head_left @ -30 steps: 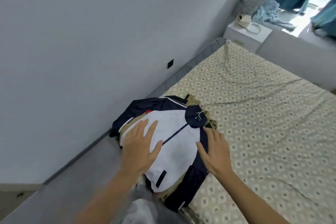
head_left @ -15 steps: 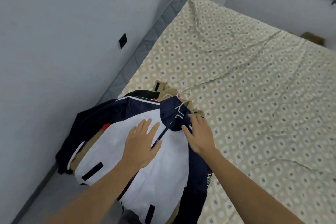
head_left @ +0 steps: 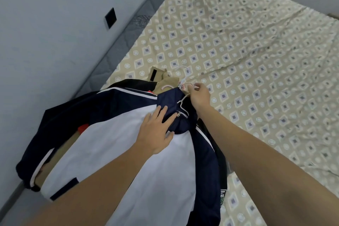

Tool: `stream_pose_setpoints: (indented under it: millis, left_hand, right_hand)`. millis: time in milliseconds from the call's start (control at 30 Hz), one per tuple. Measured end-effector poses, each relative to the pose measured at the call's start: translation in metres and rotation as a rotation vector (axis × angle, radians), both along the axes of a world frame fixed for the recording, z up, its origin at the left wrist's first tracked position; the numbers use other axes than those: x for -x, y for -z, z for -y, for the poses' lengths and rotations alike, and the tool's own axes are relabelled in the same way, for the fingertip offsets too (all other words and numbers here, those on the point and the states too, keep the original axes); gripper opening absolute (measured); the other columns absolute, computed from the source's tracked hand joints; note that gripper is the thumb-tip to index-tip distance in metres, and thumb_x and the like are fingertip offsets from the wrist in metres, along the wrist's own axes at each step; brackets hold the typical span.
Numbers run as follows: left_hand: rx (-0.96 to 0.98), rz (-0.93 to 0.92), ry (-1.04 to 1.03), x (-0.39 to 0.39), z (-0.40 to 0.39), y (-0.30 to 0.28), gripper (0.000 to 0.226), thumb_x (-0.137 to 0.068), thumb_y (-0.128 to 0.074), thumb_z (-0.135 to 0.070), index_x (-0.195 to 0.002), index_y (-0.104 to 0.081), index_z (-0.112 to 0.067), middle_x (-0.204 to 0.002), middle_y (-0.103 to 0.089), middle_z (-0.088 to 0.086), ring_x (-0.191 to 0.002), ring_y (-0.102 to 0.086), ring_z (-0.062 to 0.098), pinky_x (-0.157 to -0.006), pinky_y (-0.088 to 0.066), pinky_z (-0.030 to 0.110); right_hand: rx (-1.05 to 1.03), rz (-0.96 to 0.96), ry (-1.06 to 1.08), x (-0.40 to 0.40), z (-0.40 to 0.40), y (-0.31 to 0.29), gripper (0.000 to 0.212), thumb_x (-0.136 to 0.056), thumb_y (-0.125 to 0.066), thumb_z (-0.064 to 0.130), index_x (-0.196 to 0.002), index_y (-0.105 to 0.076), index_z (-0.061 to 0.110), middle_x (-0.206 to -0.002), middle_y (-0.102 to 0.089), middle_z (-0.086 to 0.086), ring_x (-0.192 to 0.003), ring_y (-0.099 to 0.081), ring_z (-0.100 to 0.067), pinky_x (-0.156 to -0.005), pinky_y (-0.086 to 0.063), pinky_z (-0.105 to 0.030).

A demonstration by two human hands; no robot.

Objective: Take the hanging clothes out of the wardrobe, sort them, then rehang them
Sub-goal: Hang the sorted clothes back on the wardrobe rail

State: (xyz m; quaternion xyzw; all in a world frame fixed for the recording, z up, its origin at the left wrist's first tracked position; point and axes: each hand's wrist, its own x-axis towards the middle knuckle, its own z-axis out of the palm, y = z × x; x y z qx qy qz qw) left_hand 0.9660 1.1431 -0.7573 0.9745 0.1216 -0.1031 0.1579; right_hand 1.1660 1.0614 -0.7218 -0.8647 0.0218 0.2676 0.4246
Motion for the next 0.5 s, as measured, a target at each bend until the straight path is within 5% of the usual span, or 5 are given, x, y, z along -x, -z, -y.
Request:
stream_pose_setpoints:
  millis: [100,200,500]
  left_hand:
    - [-0.025,0.005,0.019,0.006,-0.002,0.002,0.066,-0.102,-0.042,-0.049,-0.164,-0.025,-0.037,-0.173,-0.019,0.007,-0.16,-0.011,0.03,-0.123,-0.027,0.05]
    - [-0.013,0.003,-0.004,0.01,-0.003,-0.003,0.067,-0.102,-0.044,-0.048,-0.165,-0.022,-0.038,-0.173,-0.017,0.006,-0.161,-0.009,0.029,-0.125,-0.025,0.05]
    - [0.008,0.17,-0.063,0.026,0.03,-0.096,0.072,-0.099,-0.051,-0.042,-0.164,-0.023,-0.035,-0.173,-0.02,0.004,-0.16,-0.017,0.029,-0.125,-0.029,0.048]
  right_hand:
    - [-0.016,-0.017,0.011,-0.011,-0.001,0.003,0.038,-0.097,-0.062,0.035,-0.08,-0.065,0.001,-0.072,-0.06,-0.008,-0.072,-0.059,-0.025,-0.074,-0.054,-0.048]
    - [-0.134,-0.122,0.015,-0.012,0.007,-0.023,0.036,-0.103,-0.059,0.026,-0.071,-0.057,0.009,-0.064,-0.055,-0.007,-0.065,-0.057,-0.025,-0.06,-0.05,-0.036]
    - [-0.35,-0.144,-0.313,0.021,0.02,-0.184,0.042,-0.106,-0.054,0.024,-0.069,-0.059,0.004,-0.074,-0.067,-0.015,-0.09,-0.077,-0.022,-0.094,-0.056,-0.036]
